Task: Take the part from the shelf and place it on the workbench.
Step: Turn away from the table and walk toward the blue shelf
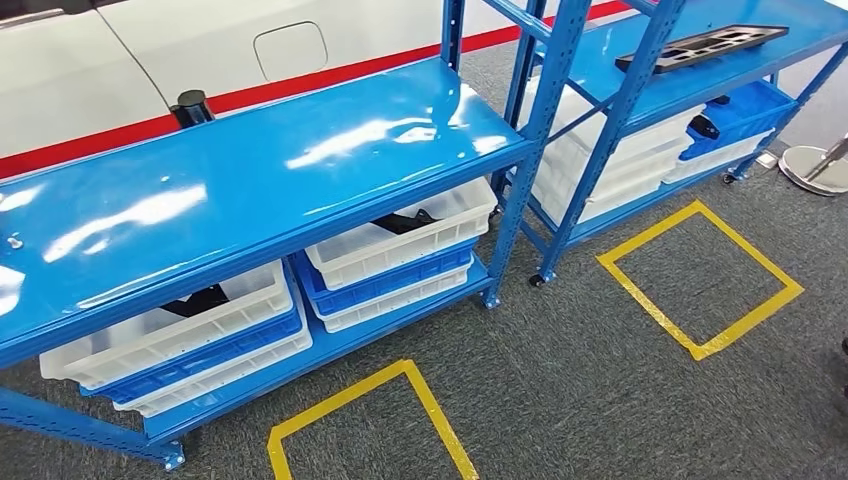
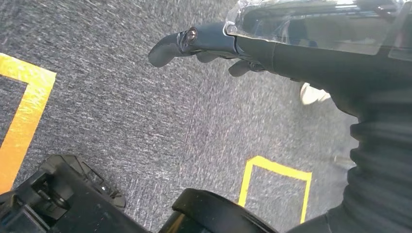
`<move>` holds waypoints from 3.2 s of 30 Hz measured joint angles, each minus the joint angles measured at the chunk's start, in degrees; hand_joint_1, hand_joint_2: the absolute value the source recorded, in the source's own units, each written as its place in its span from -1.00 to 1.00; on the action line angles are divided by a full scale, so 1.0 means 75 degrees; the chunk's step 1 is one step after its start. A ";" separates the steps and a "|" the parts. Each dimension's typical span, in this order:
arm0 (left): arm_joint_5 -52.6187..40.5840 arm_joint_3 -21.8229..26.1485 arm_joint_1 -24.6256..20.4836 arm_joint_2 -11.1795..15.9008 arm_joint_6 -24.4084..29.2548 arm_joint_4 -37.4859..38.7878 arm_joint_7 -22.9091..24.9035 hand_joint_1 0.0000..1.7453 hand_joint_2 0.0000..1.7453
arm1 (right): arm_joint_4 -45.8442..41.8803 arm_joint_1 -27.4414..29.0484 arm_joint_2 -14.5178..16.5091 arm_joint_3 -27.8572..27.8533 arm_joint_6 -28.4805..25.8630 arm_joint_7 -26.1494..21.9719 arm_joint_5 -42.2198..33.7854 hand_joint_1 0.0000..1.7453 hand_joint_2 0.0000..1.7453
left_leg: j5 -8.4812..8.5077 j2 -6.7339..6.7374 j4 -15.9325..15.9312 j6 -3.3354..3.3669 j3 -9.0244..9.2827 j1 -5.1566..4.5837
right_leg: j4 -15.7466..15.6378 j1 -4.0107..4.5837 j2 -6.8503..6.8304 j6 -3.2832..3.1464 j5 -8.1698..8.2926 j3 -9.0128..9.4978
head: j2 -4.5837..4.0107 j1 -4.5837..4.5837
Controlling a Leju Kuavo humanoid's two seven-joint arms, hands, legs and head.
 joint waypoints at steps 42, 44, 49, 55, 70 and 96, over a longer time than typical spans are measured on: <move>-0.0279 0.0044 -0.0085 -0.0082 0.0230 -0.0032 0.0130 -1.00 -1.00 | -0.0015 -0.0034 -0.0022 -0.0286 -0.0034 0.0022 0.0269 -1.00 -1.00 | 0.0121 -0.0859 -0.0083 0.0294 0.0036 -0.0012 | 0.0738 -0.0044 0.0738 0.0234 -0.0137 -0.0438 | -0.0001 -0.0015; -0.0286 0.0066 -0.0081 -0.0082 0.0229 -0.0033 0.0152 -1.00 -1.00 | -0.0012 0.0020 -0.0031 -0.0308 -0.0058 0.0015 0.0283 -1.00 -1.00 | 0.0101 -0.0903 -0.0063 0.0253 0.0015 -0.0050 | 0.0095 -0.0055 0.0796 0.0173 0.0110 -0.0208 | -0.0001 -0.0022; -0.0326 0.0085 -0.0079 -0.0070 0.0223 -0.0035 0.0187 -1.00 -1.00 | -0.0009 0.0120 -0.0042 -0.0368 -0.0077 -0.0001 0.0284 -1.00 -1.00 | 0.0128 -0.0868 -0.0087 0.0322 0.0009 -0.0056 | 0.0015 -0.0022 0.0828 0.0050 0.0170 -0.0186 | -0.0001 -0.0029; -0.0341 0.0088 -0.0081 -0.0074 0.0200 -0.0038 0.0173 -1.00 -1.00 | -0.0008 0.0147 -0.0045 -0.0438 -0.0099 -0.0012 0.0283 -1.00 -1.00 | 0.0151 -0.0863 -0.0152 0.0182 0.0036 -0.0032 | 0.0022 0.0004 0.0828 0.0000 0.0164 -0.0191 | 0.0000 -0.0031; -0.0256 0.0188 -0.0076 -0.0112 0.0073 -0.0055 0.0095 -1.00 -1.00 | -0.0011 0.0181 -0.0033 -0.0511 -0.0171 -0.0033 0.0345 -1.00 -1.00 | 0.0276 -0.0800 -0.0451 0.0345 0.0202 0.0038 | 0.1228 -0.0035 0.0813 -0.0018 -0.0458 -0.0756 | -0.0001 -0.0009; -0.0183 0.0326 -0.0040 -0.0135 0.0064 -0.0059 0.0033 -1.00 -1.00 | -0.0011 0.0205 -0.0037 -0.0565 -0.0152 -0.0004 0.0519 -1.00 -1.00 | -0.0171 -0.0420 -0.0068 0.0089 0.0257 0.0030 | 0.0099 -0.0042 0.0607 0.0032 0.0298 -0.0371 | -0.0001 -0.0008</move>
